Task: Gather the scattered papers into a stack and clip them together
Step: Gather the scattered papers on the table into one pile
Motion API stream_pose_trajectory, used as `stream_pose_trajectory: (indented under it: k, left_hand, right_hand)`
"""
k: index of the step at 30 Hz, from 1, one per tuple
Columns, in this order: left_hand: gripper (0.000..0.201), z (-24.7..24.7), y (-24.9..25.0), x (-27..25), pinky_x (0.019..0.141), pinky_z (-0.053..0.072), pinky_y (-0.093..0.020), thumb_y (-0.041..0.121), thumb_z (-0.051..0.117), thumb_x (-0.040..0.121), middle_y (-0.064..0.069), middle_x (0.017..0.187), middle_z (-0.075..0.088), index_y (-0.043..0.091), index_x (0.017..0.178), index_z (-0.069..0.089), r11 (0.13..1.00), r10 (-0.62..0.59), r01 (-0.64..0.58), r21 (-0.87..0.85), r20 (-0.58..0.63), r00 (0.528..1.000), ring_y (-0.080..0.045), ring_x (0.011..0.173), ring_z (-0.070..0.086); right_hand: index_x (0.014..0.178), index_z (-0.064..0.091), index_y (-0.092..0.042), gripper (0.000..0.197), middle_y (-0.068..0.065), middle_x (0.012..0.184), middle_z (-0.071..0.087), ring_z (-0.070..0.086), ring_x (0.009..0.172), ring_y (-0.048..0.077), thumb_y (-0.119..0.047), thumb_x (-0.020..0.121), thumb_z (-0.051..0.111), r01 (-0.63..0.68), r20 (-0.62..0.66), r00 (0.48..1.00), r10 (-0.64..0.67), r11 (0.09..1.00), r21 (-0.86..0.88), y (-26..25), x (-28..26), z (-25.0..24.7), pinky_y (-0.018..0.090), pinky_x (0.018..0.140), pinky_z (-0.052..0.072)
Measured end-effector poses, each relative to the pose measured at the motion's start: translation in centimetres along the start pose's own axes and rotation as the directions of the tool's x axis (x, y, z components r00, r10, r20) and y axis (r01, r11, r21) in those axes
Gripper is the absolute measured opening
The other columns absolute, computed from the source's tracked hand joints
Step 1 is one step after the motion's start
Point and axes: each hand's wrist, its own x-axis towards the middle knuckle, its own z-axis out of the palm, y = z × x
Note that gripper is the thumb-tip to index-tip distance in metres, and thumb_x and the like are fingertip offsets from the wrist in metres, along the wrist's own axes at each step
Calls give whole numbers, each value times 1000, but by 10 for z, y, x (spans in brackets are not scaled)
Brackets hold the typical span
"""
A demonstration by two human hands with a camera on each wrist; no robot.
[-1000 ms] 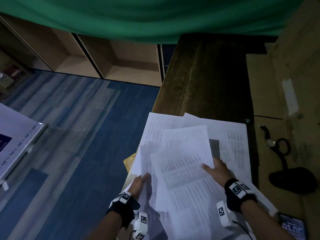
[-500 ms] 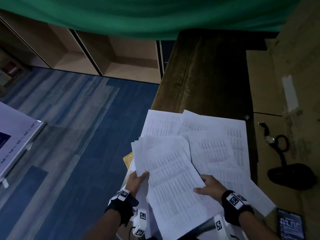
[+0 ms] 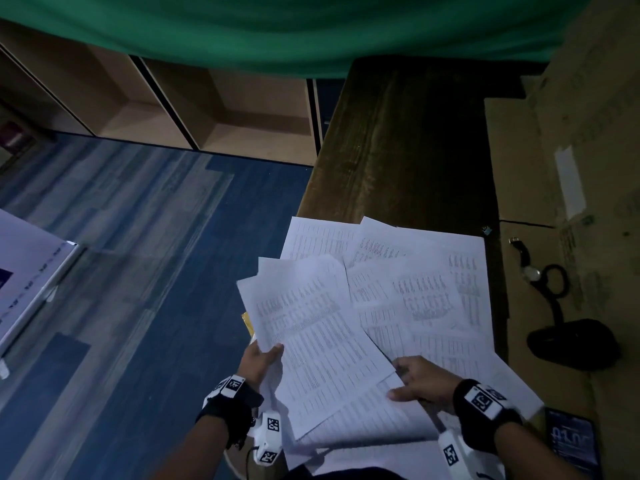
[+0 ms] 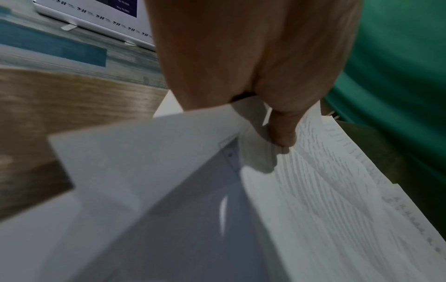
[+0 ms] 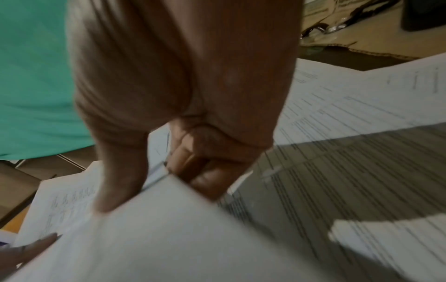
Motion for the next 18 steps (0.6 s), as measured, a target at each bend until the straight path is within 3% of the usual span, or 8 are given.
stream_pose_trajectory:
  k: [3, 4, 6, 8, 11, 13, 15, 18]
  left_hand:
    - [27, -3, -2, -2, 93, 49, -47, 5, 64, 91, -18, 117, 68, 6, 118, 63, 1000, -2, 3, -13, 22, 1000, -38, 113, 63]
    - [27, -3, -2, -3, 93, 49, -47, 3, 63, 91, -18, 117, 68, 6, 118, 63, 1000, -5, 5, -20, 27, 1000, -39, 114, 62]
    - [24, 0, 3, -9, 87, 51, -45, 0, 61, 91, -16, 112, 70, 7, 114, 64, 1000, -5, 6, -22, 38, 999, -41, 112, 63]
    - [21, 6, 12, -18, 69, 56, -32, -6, 56, 92, -8, 95, 71, 9, 107, 62, 999, -14, 15, -33, 36, 999, -34, 94, 67]
    - [22, 9, 19, -26, 44, 51, -20, -12, 50, 91, -11, 72, 62, 6, 97, 60, 1000, -12, 14, -28, 48, 999, -18, 56, 60]
    - [15, 10, 17, -25, 40, 46, -22, -15, 50, 89, -18, 69, 53, -4, 94, 60, 999, -33, 33, 2, 66, 997, -17, 42, 53]
    - [14, 10, 15, -21, 39, 44, -22, -16, 52, 85, -17, 66, 52, -4, 81, 59, 999, -50, 48, 26, 77, 996, -14, 38, 52]
    - [7, 12, 20, -21, 49, 49, -28, -3, 66, 69, -9, 57, 64, 3, 73, 65, 996, -68, 61, 70, 111, 991, -19, 48, 59]
  right_hand:
    - [95, 70, -32, 53, -7, 94, 77, 73, 90, 13, -63, 53, 82, 24, -200, 979, -39, 997, -74, 9, -4, -15, 43, 91, 54]
    - [93, 69, -36, 50, -9, 93, 77, 73, 88, 11, -67, 54, 79, 16, -247, 968, -48, 992, -127, 8, -6, -23, 41, 90, 55]
    - [91, 67, -35, 34, -8, 94, 75, 71, 87, 12, -55, 65, 76, -11, -323, 944, -67, 972, -233, -6, -16, -39, 39, 86, 55]
    - [91, 62, -24, 17, 0, 96, 71, 68, 90, 21, -28, 79, 74, -13, -438, 890, -129, 952, -305, -27, -34, -59, 36, 83, 54]
    - [94, 57, -12, 10, 8, 92, 62, 62, 92, 31, -7, 89, 64, 141, -652, 705, -280, 956, -257, -57, -60, -86, 33, 75, 45]
    - [105, 57, -11, 13, 7, 97, 61, 59, 92, 25, -9, 93, 59, 268, -737, 611, -290, 951, -152, -70, -68, -94, 32, 79, 43]
    - [115, 56, -15, 22, 4, 103, 62, 58, 95, 20, -13, 93, 59, 362, -794, 542, -277, 929, -77, -76, -63, -91, 35, 84, 45]
    - [110, 56, -20, 21, 4, 105, 63, 60, 96, 21, -18, 90, 64, 390, -833, 521, -185, 920, 39, -73, -40, -68, 37, 85, 49]
